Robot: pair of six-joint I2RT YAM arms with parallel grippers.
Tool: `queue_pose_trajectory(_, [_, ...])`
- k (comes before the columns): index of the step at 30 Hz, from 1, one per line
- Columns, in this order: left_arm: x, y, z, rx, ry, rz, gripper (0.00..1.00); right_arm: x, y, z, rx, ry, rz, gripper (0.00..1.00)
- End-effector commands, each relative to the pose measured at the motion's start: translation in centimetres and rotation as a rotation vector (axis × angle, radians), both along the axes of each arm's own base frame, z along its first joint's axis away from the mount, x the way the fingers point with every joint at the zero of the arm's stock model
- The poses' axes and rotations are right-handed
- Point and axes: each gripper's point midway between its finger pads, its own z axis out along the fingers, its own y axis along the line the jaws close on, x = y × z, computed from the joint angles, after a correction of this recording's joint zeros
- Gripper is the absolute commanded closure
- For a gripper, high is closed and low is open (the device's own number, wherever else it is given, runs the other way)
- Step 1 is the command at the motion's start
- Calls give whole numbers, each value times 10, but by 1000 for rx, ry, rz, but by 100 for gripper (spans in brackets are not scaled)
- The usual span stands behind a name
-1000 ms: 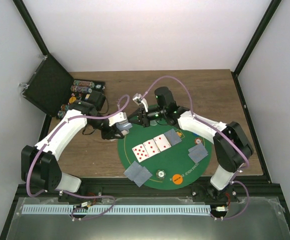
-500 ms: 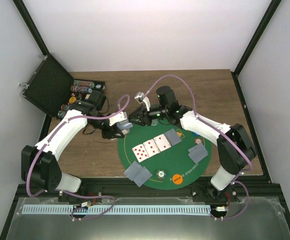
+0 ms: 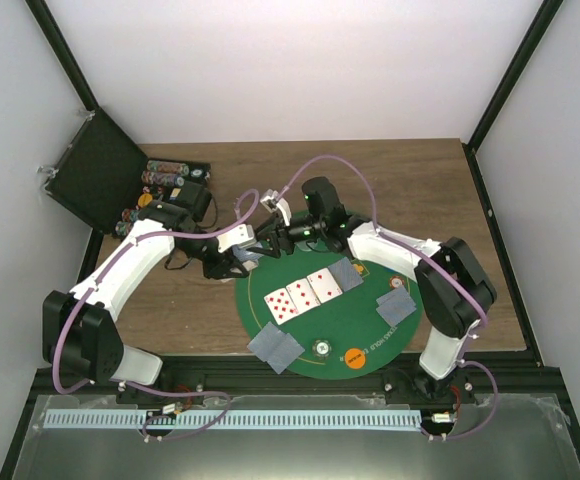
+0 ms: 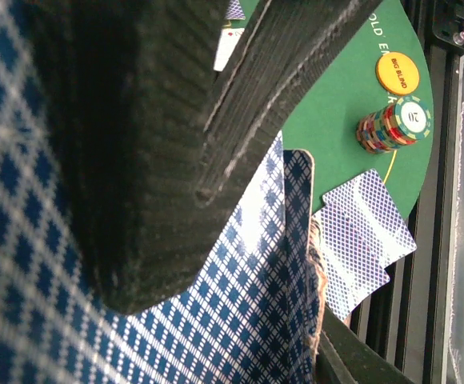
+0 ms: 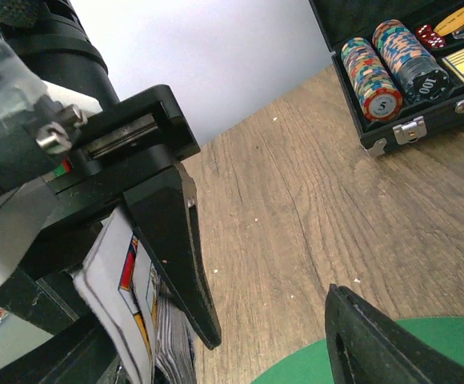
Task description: Distribute texas hold em gaming equipment
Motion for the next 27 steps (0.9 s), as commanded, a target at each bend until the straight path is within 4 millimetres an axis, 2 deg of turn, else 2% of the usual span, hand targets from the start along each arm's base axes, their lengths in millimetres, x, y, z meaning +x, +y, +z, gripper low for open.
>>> queue_pose_trajectory(1, [-3, -4, 13, -43, -22, -25, 70, 12, 5, 17, 18, -74, -48, 38])
queue_pose_trajectory(12, [-2, -3, 11, -35, -24, -22, 70, 38, -25, -2, -119, -65, -266, 50])
queue_pose_trajectory(18, [-2, -2, 8, -27, -28, -18, 70, 38, -30, 0, -139, -76, -280, 53])
queue_pose_trajectory(21, [-1, -1, 7, -22, -30, -15, 70, 37, -32, 2, -148, -87, -286, 58])
queue_pose_trajectory(27, [3, 1, -2, -1, -35, -2, 70, 28, -32, 13, -127, -92, -249, 76])
